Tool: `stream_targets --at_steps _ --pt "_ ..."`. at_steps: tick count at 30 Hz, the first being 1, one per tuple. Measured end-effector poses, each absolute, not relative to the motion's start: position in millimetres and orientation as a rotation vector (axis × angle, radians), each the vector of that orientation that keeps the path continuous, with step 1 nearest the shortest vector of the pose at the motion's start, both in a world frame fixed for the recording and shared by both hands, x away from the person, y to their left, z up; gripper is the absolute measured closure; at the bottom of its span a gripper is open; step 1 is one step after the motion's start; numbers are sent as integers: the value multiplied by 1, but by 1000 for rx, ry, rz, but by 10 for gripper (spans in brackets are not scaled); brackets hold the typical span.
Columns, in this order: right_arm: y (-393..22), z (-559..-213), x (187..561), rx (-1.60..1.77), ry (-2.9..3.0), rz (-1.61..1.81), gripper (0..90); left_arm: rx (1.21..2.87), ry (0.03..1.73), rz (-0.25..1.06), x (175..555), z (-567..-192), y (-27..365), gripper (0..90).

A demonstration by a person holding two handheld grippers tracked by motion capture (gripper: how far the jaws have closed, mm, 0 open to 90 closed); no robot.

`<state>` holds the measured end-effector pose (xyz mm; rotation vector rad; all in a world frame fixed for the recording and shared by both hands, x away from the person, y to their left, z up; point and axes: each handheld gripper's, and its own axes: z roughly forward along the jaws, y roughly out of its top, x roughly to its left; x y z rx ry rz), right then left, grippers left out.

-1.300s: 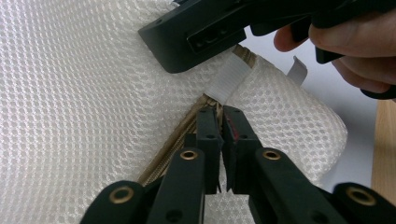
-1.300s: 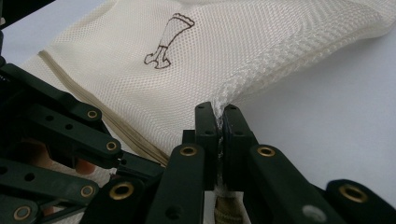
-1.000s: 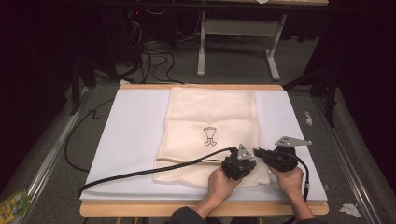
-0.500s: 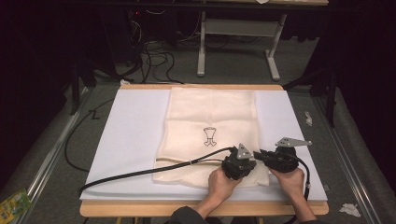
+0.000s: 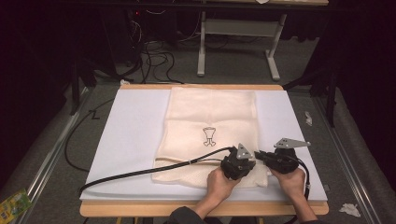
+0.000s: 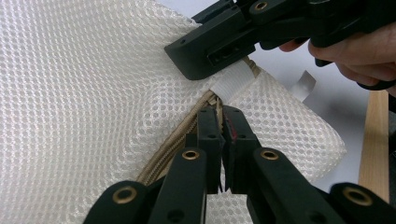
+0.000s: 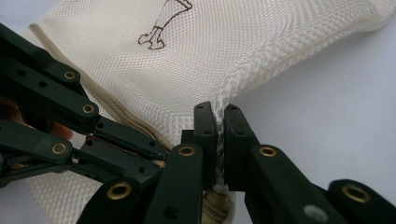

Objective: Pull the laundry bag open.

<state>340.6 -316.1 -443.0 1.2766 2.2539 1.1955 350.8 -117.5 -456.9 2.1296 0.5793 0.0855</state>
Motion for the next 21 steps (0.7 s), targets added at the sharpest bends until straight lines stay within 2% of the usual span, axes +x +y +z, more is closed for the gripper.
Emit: stream_targets --at_steps 21 --pt "-316 -441 340 1251 2262 1200 877 2158 579 95 351 -454 -115 870"
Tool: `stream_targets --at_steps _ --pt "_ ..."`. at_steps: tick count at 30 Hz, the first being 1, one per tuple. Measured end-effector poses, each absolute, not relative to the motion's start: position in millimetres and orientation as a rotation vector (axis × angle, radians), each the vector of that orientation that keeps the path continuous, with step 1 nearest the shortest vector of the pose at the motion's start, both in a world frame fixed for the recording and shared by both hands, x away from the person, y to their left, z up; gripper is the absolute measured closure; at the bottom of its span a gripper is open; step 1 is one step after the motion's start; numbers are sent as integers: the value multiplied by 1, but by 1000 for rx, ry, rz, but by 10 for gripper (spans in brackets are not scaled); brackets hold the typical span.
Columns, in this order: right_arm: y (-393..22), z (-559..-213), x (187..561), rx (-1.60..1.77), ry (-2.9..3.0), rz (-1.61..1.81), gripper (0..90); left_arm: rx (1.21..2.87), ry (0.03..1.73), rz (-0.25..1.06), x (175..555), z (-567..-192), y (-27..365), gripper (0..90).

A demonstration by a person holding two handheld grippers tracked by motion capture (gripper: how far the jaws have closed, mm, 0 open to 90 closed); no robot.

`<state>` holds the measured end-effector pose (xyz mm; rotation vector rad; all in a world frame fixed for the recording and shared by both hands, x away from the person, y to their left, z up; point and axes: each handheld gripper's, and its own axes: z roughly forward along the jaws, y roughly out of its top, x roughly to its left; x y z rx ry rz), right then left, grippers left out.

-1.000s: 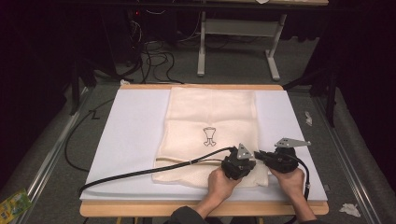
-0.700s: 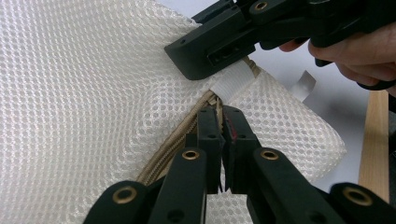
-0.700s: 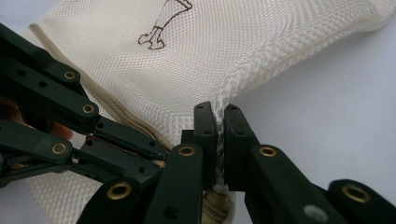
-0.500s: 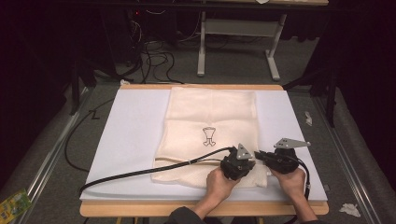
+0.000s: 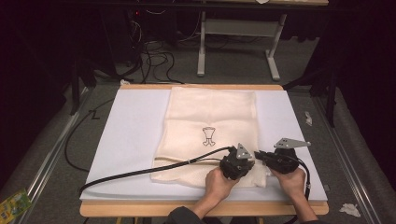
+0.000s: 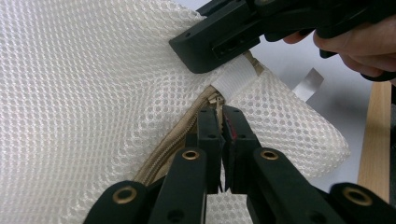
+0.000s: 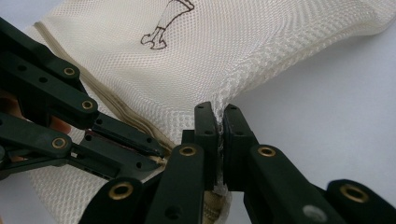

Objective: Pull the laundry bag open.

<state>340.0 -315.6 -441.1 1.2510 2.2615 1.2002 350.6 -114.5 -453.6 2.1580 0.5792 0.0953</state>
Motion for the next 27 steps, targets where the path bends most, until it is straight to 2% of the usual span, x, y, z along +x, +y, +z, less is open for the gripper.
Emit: stream_targets --at_steps 27 --pt "-313 -442 340 1254 2263 1195 878 2184 578 129 348 -452 -111 870"
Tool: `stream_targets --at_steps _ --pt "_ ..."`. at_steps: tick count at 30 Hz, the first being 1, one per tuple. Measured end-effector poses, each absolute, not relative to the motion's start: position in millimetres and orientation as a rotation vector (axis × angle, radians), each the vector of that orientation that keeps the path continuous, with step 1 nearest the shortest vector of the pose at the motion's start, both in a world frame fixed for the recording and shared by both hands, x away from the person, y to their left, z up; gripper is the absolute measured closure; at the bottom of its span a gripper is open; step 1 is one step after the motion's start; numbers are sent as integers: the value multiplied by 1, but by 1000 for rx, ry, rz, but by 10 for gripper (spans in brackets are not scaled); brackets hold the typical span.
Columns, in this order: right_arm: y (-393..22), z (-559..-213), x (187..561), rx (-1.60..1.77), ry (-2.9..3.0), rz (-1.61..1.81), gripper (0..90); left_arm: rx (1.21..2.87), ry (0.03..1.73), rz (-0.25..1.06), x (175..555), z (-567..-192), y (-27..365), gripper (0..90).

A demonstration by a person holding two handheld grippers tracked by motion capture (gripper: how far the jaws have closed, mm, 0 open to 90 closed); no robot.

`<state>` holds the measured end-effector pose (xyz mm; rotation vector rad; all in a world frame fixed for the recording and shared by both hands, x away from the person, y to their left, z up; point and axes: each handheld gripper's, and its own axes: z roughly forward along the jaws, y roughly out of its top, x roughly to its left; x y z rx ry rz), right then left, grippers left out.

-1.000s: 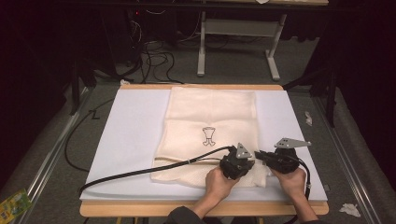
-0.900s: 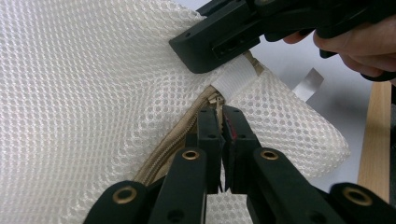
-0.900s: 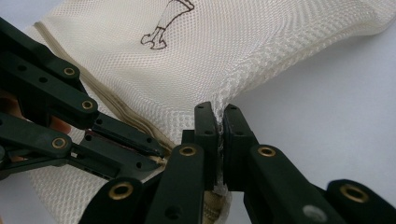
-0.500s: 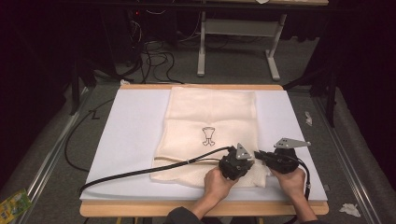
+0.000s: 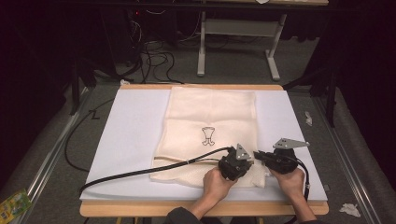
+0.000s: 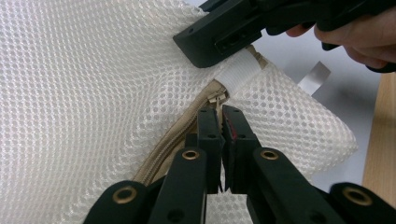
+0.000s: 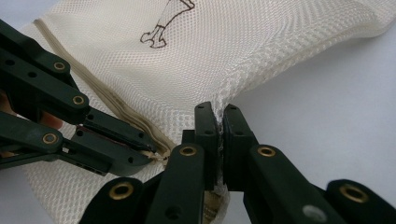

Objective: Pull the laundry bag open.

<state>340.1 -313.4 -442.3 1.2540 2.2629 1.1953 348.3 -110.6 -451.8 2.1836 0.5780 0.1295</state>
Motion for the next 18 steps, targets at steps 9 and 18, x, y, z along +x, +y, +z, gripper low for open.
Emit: stream_targets --at_steps 9,18 --pt "-313 -442 340 1250 2262 1190 878 2170 585 115 351 -450 -106 870" --pt "-310 -442 341 1250 2263 1185 878 2162 597 114 351 -449 -100 870"
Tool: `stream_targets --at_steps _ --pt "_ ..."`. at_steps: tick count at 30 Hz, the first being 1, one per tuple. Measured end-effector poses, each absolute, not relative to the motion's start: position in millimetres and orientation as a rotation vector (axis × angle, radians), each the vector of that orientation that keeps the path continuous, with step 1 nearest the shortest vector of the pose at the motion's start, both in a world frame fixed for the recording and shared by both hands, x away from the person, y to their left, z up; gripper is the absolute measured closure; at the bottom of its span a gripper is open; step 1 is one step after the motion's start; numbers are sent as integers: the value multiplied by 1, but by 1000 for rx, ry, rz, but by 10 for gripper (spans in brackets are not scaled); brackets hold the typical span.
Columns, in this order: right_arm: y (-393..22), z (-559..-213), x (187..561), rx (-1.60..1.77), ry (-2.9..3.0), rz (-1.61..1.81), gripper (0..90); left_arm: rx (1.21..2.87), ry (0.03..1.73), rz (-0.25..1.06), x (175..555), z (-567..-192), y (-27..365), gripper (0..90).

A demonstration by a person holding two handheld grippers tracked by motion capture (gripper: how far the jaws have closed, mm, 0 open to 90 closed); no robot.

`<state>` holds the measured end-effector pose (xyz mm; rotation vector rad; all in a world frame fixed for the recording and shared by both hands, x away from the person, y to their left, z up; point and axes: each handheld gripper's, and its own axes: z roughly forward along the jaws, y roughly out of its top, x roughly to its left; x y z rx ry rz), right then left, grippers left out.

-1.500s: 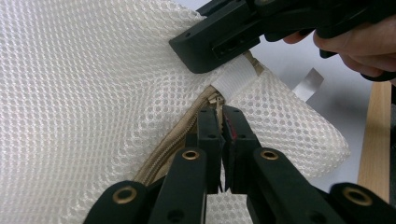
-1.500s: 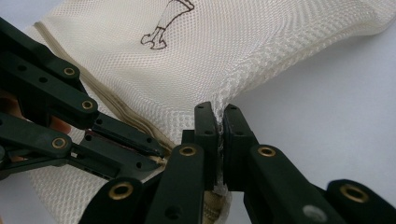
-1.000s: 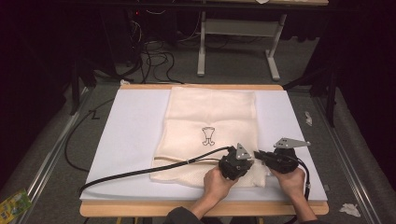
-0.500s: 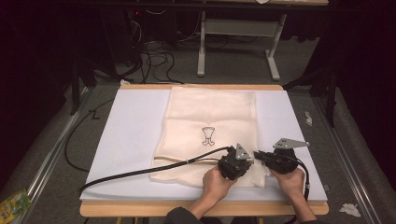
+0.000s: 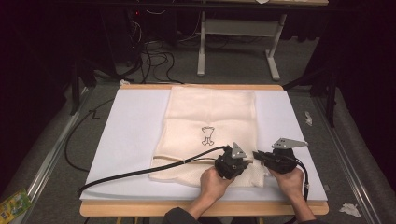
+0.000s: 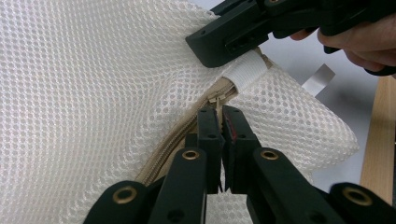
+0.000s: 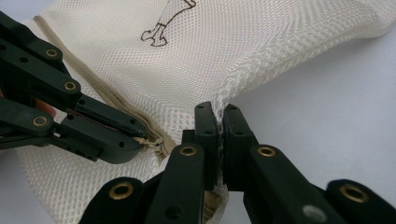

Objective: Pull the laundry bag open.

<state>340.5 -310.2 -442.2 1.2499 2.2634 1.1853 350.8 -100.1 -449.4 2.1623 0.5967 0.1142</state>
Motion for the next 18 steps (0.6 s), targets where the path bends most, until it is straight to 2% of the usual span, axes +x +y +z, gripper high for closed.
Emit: stream_targets --at_steps 18 --pt "-313 -446 342 1267 2247 1208 879 2121 649 113 354 -451 -77 870"
